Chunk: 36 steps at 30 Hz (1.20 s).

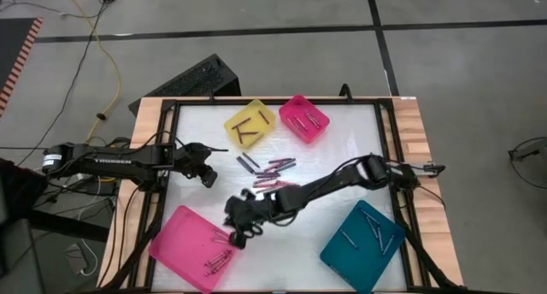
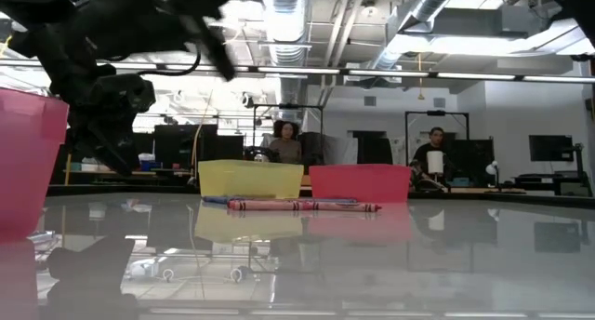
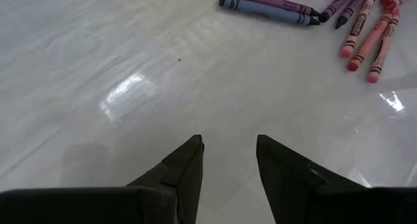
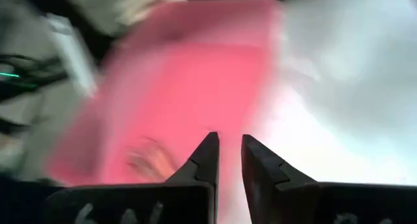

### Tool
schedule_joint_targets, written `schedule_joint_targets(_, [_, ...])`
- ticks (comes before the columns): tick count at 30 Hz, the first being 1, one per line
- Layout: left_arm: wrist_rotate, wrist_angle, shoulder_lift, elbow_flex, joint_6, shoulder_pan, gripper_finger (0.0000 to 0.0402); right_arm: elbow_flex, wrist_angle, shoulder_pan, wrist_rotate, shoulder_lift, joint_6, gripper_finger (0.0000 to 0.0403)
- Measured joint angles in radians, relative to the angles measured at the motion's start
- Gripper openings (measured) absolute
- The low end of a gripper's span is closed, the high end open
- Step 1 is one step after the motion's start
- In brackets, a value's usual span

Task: Sort crayons
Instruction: Put the purple crayon into the yellow bin

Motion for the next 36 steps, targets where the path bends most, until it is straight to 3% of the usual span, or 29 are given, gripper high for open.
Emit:
schedule_joint_targets(9, [0.005, 0.000, 0.000, 0.000, 0.001, 0.000, 0.0133, 0.000, -0.527, -0.034, 0.139, -0.127, 0.024, 0.0060])
schedule_joint_targets(19, [0.095, 0.037, 0.000, 0.000, 0.032, 0.000, 0.0133, -0.001, -0.860, -0.051, 0.155, -0.143, 0.008, 0.0060])
schedule_joint_targets(24, [0.192, 0.139, 0.000, 0.000, 0.103, 0.000, 0.0133, -0.001, -0.934, -0.108, 0.150, -0.154, -0.080, 0.0060])
schedule_joint_targets(27, [0.197, 0.195, 0.000, 0.000, 0.125, 0.000, 0.0133, -0.001, -0.944, -0.156, 0.150, -0.169, -0.135, 0.0060])
schedule_joint_targets(32, [0.187, 0.246, 0.000, 0.000, 0.142, 0.000, 0.0133, -0.001, -0.855, -0.238, 0.147, -0.177, -0.312, 0.0060])
schedule_joint_targets(36, [0.186, 0.251, 0.000, 0.000, 0.162, 0.000, 0.0133, -0.001, -0.761, -0.305, 0.067, -0.196, -0.477, 0.0060])
